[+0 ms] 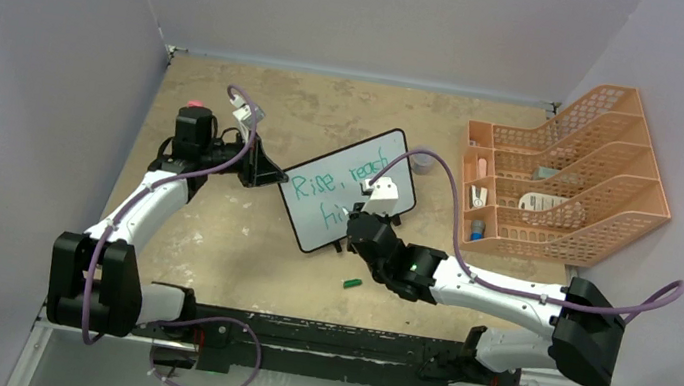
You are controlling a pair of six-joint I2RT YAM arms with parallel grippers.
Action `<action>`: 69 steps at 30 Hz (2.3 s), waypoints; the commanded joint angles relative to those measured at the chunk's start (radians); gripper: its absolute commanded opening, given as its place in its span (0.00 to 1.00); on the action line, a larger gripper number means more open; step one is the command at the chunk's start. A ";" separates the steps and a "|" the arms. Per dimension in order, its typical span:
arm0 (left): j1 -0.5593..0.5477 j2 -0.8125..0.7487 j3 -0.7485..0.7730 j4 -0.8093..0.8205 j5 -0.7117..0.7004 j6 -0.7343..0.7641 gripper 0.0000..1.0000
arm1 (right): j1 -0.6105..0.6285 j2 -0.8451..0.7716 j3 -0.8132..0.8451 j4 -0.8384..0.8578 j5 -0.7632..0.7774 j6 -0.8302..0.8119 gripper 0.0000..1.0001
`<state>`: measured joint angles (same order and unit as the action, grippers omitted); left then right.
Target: Write a sentence on the whiteboard
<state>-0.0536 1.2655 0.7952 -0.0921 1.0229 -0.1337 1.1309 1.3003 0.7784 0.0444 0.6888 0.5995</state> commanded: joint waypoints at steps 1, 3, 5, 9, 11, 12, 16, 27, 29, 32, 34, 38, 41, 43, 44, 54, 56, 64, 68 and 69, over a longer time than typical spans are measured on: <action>-0.002 0.015 0.026 -0.012 -0.017 0.036 0.00 | -0.006 0.001 -0.003 0.038 -0.012 -0.007 0.00; -0.002 0.015 0.025 -0.012 -0.017 0.037 0.00 | -0.006 0.002 -0.007 0.031 -0.012 -0.003 0.00; -0.002 0.015 0.026 -0.012 -0.018 0.037 0.00 | -0.005 0.002 -0.010 0.024 -0.015 0.000 0.00; -0.002 0.015 0.026 -0.011 -0.017 0.036 0.00 | -0.005 0.002 -0.020 0.018 -0.020 0.008 0.00; -0.002 0.016 0.027 -0.012 -0.018 0.037 0.00 | -0.005 0.004 -0.021 0.012 -0.026 0.013 0.00; -0.002 0.015 0.026 -0.012 -0.017 0.037 0.00 | -0.005 0.005 -0.022 0.010 -0.028 0.013 0.00; -0.002 0.017 0.026 -0.012 -0.015 0.036 0.00 | -0.005 0.012 -0.024 -0.005 -0.036 0.024 0.00; -0.002 0.017 0.025 -0.012 -0.016 0.036 0.00 | -0.005 0.014 -0.027 -0.037 -0.037 0.042 0.00; -0.002 0.017 0.026 -0.012 -0.015 0.037 0.00 | -0.005 0.017 -0.028 -0.043 -0.030 0.049 0.00; -0.002 0.015 0.026 -0.011 -0.015 0.037 0.00 | -0.006 0.015 -0.026 -0.043 -0.007 0.054 0.00; -0.002 0.015 0.026 -0.013 -0.015 0.039 0.00 | -0.005 0.012 -0.024 -0.043 0.011 0.055 0.00; -0.002 0.016 0.026 -0.013 -0.015 0.039 0.00 | -0.005 0.007 -0.019 -0.059 0.030 0.058 0.00; -0.002 0.015 0.026 -0.014 -0.015 0.039 0.00 | -0.005 0.004 -0.015 -0.060 0.044 0.059 0.00; -0.002 0.016 0.027 -0.014 -0.015 0.039 0.00 | -0.006 0.000 -0.014 -0.059 0.054 0.062 0.00; -0.002 0.015 0.026 -0.014 -0.015 0.039 0.00 | -0.005 -0.004 -0.014 -0.056 0.055 0.062 0.00; -0.002 0.016 0.026 -0.014 -0.015 0.039 0.00 | -0.005 -0.019 -0.007 -0.006 0.058 0.034 0.00; -0.002 0.016 0.026 -0.013 -0.014 0.039 0.00 | -0.006 -0.020 -0.005 -0.001 0.060 0.027 0.00; -0.002 0.017 0.026 -0.013 -0.013 0.037 0.00 | -0.005 -0.016 0.010 0.015 0.063 0.016 0.00; -0.002 0.017 0.025 -0.013 -0.012 0.037 0.00 | -0.005 -0.017 0.016 0.023 0.060 0.005 0.00; -0.002 0.017 0.026 -0.014 -0.013 0.036 0.00 | -0.006 -0.017 0.018 0.023 0.060 0.004 0.00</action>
<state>-0.0536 1.2697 0.7998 -0.0929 1.0233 -0.1337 1.1309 1.3037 0.7609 0.0143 0.7151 0.6209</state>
